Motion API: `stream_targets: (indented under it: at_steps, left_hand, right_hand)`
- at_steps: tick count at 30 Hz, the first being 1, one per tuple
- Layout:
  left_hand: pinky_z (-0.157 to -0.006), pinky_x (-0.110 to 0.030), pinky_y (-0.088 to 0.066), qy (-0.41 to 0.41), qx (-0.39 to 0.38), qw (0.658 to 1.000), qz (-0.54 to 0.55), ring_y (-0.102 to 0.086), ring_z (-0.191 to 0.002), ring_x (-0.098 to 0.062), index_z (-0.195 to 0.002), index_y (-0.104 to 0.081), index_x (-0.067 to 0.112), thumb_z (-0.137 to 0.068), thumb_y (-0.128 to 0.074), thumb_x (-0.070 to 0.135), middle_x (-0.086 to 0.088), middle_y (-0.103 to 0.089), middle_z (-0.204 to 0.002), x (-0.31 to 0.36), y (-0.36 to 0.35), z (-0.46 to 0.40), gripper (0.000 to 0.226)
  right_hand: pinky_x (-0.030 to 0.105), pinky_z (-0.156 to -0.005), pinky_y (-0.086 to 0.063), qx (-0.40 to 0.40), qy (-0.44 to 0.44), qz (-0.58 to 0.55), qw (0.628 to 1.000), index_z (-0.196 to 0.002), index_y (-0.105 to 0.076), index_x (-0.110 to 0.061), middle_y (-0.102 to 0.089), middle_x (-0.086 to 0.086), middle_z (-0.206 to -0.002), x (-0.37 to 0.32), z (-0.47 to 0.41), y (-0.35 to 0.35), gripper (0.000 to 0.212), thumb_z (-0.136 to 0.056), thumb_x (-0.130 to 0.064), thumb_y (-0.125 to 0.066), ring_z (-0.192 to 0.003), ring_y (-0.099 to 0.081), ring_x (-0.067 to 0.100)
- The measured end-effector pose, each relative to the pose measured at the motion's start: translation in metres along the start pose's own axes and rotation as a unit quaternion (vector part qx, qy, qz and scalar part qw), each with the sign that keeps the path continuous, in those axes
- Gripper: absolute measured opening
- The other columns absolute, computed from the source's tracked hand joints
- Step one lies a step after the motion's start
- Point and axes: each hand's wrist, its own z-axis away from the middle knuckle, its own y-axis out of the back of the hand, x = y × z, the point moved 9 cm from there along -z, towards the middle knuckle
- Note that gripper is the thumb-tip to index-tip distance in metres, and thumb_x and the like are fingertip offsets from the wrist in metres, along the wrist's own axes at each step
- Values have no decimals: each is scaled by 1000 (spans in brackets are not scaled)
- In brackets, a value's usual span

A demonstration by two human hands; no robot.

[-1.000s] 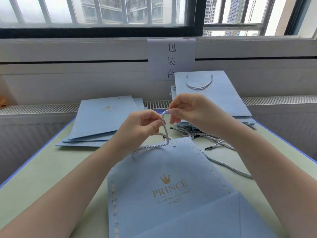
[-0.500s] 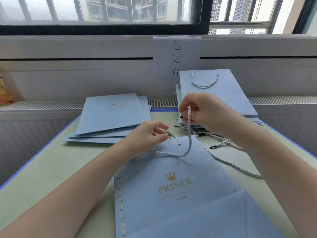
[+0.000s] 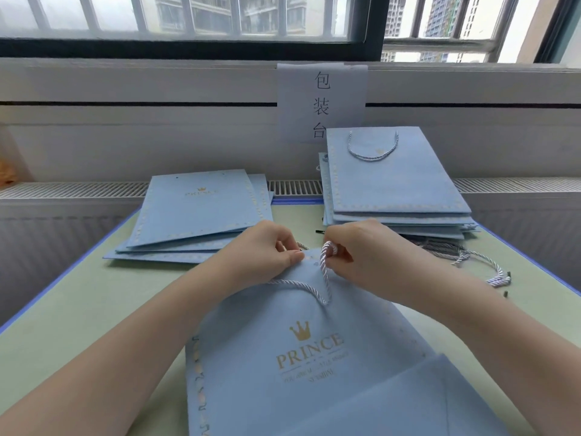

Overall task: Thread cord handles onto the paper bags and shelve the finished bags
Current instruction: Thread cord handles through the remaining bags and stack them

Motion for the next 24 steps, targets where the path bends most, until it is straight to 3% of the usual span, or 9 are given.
stream_targets:
  at_steps: [4,10,12,15,18,21,24]
  left_hand:
    - [-55,-22,-37,9,-1,1000,17,-46,-56,-9,-72,-61,20,-90,-61,22,0,-57,-65,2,3,1,18]
    - [-54,-17,-36,17,13,1000,22,-47,-59,-6,-70,-58,18,-90,-60,20,3,-56,-67,4,6,2,20]
    - [-59,-22,-37,23,8,999,25,-48,-63,-9,-72,-59,16,-90,-59,19,1,-57,-70,3,6,2,19]
    - [-65,-26,-37,22,-7,999,31,-48,-67,-12,-72,-58,15,-91,-58,17,0,-57,-72,2,6,2,19]
    - [-57,-20,-35,22,-35,998,45,-44,-58,-6,-70,-55,18,-93,-57,17,4,-51,-66,5,8,3,22]
    - [-43,-16,-32,75,-88,989,95,-40,-43,-7,-70,-56,17,-91,-61,19,1,-48,-62,-6,4,8,22]
    - [-59,-26,-38,105,-134,965,200,-48,-63,-19,-70,-59,14,-87,-64,15,-7,-55,-70,-15,-2,12,17]
  right_hand:
    - [35,-73,-39,24,30,10,999,-97,-56,-7,-57,5,-89,-14,4,5,16,-90,-14,-43,-83,-49,24]
    - [33,-67,-34,70,88,10,994,-90,-58,-2,-57,10,-86,-23,3,3,11,-86,-4,-48,-78,-47,26]
    - [32,-72,-40,64,71,-44,994,-93,-65,-7,-58,4,-87,-16,1,1,14,-89,-7,-52,-79,-49,21]
    - [20,-72,-40,53,58,-144,987,-96,-73,-14,-61,-4,-83,-7,1,0,15,-91,-13,-59,-78,-53,10]
    - [11,-72,-44,53,38,-273,960,-91,-73,-14,-67,-7,-79,3,3,4,16,-87,-3,-63,-77,-61,3]
    - [17,-73,-47,60,21,-320,945,-86,-70,-17,-69,-3,-77,6,2,2,13,-84,-4,-68,-76,-64,9]
    - [25,-76,-48,73,18,-273,959,-83,-68,-18,-67,-3,-80,4,1,-3,8,-82,-10,-70,-79,-62,11]
